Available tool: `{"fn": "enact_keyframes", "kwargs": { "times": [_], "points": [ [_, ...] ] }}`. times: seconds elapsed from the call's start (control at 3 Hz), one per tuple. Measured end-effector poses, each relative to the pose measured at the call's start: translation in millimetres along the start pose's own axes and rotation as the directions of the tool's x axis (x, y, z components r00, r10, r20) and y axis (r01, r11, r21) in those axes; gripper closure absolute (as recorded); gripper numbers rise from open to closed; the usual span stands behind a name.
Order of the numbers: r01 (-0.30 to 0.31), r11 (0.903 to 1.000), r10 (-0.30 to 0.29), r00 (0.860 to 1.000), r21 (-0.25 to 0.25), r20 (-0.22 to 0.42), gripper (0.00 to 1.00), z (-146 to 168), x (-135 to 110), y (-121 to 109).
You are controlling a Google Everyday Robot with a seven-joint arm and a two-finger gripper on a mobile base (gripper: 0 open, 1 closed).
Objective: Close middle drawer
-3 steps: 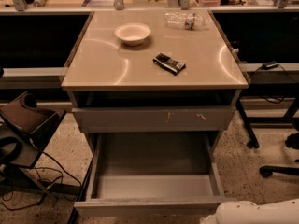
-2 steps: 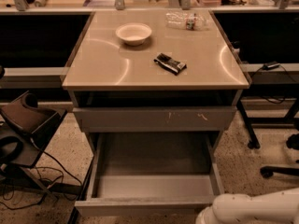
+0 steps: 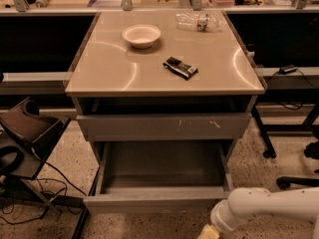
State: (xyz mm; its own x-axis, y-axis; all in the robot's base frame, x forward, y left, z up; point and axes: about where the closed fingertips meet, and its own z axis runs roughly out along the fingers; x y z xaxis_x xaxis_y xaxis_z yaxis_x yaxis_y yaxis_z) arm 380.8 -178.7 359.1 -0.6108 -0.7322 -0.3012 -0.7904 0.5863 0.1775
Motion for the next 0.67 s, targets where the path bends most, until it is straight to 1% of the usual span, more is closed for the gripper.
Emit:
{"fn": "enact_keyframes", "kwargs": {
  "times": [0.33,0.67],
  "points": [
    [0.011,0.9998,-0.011,1.0,0.018,0.01,0.0,-5.6,-17.8,-15.3],
    [0.018,0.9997,-0.019,1.0,0.017,0.015,0.0,-2.7,-35.9,-29.5]
  ]
}}
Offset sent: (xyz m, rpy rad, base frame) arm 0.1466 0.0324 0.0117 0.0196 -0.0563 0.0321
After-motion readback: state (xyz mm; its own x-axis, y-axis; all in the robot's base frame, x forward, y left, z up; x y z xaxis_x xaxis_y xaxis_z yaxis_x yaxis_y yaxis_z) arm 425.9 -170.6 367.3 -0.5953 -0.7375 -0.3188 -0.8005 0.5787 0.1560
